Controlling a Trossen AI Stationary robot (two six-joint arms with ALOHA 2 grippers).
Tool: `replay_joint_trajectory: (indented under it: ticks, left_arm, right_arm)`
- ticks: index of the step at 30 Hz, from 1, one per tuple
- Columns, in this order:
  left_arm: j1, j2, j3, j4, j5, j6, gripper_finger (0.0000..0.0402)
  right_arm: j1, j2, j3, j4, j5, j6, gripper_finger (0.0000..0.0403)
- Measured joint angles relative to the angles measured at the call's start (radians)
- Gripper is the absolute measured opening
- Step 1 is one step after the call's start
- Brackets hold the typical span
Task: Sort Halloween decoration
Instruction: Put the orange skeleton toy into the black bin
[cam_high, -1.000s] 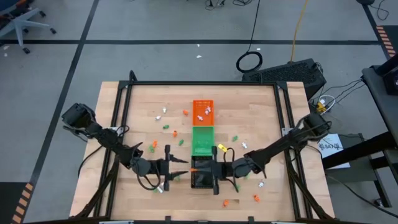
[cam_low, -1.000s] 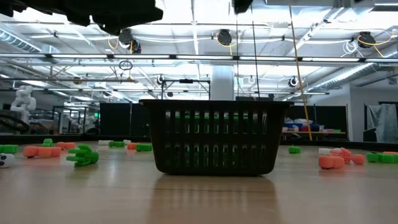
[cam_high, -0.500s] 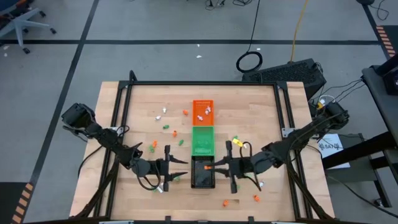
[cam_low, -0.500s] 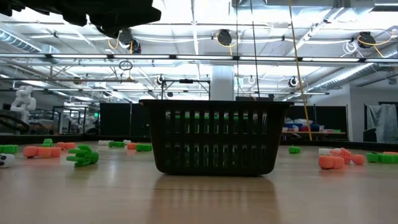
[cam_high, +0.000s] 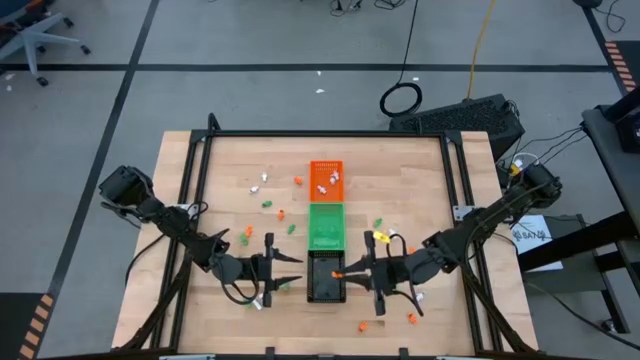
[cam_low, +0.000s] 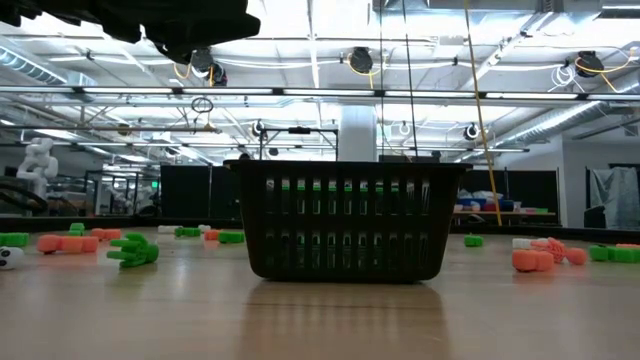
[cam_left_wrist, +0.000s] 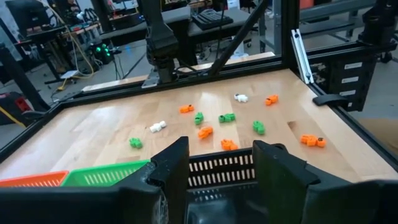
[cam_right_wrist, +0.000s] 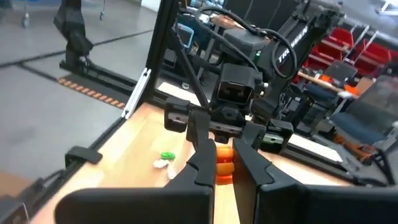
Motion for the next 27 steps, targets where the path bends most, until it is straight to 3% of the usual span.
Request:
replay_joint_trajectory:
  ticks: [8,15,27]
  left_arm:
    - [0.001,0.000,0.000,0.000,0.000,0.000,0.0177]
    - [0.001,0.000,0.000,-0.001,0.000,0.000,0.0177]
    - [0.001,0.000,0.000,-0.001,0.000,0.000,0.0177]
  right_arm:
    - [-0.001,0.000,0.000,-0.057,-0.003,-0.092,0.0012]
    - [-0.010,0.027,-0.014,-0.064,-0.004,0.065,0.0022]
    - [-0.097,0.257,-0.031,-0.061,0.000,0.351,0.0022]
